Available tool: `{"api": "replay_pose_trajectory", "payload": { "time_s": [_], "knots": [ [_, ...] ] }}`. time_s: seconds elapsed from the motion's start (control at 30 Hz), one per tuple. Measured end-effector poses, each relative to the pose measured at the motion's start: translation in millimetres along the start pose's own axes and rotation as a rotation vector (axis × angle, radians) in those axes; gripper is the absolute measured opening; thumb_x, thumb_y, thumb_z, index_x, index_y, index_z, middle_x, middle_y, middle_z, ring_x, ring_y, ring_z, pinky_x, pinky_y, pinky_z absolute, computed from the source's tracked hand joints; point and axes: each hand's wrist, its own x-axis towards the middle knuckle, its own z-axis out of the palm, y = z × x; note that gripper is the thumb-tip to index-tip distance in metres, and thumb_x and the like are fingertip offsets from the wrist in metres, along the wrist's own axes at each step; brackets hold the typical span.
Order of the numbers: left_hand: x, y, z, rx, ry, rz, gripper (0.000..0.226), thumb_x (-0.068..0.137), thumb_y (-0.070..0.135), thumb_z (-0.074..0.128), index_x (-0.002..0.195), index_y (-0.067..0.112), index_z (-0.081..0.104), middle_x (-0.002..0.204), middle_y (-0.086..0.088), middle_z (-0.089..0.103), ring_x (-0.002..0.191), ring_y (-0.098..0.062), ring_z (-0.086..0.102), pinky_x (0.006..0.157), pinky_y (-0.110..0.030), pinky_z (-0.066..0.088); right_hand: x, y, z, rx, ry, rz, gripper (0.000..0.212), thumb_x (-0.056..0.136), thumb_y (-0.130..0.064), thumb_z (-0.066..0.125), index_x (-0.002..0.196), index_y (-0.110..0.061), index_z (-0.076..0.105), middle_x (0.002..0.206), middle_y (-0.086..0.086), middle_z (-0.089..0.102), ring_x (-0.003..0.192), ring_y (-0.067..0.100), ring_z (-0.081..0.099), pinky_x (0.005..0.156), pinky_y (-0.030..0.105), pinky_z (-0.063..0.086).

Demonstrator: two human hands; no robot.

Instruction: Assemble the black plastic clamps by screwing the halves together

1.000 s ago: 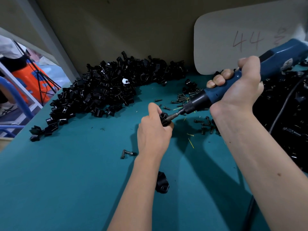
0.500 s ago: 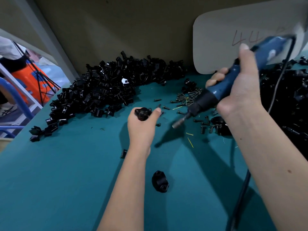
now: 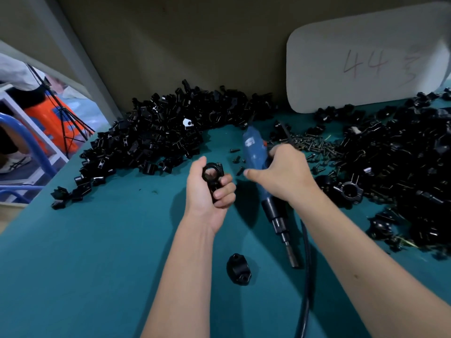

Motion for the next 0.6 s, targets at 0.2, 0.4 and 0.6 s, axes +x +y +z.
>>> {"api": "replay_pose_trajectory", "payload": {
  "time_s": [0.2,0.4,0.6],
  "knots": [
    [-4.9,-12.6,20.3,0.484,0.163,0.3,0.03,0.104,0.041,0.041,0.083,0.021,0.048,0.069,0.002,0.053,0.044,-0.008,0.042,0.037,-0.02,0.028,-2.2,-12.9,-11.7,0.009,0.078,-0.262,0.038,0.086,-0.052,0.076,0.104,-0.02,0.068,0.102,-0.001,0.062,0.091,0.014,0.059,0.08,0.031,0.048],
    [-10.6,-21.6,60.7,0.527,0.187,0.397,0.043,0.105,0.044,0.036,0.074,0.028,0.062,0.062,0.014,0.058,0.048,-0.001,0.045,0.045,-0.023,0.033,-11.1,-23.2,-58.9,0.196,-0.21,-0.559,0.012,0.093,-0.024,0.076,0.102,-0.016,0.076,0.085,0.001,0.073,0.077,0.017,0.065,0.074,0.031,0.052],
    [-14.8,-54.0,113.2,0.618,0.11,0.389,0.039,0.102,0.051,0.053,0.096,0.014,0.062,0.086,-0.003,0.061,0.075,-0.019,0.055,0.069,-0.037,0.045,-7.8,19.6,-131.3,0.103,-0.027,-0.371,0.014,0.094,-0.037,0.075,0.094,-0.023,0.079,0.076,-0.008,0.076,0.064,0.003,0.069,0.069,0.031,0.062]
  ]
}}
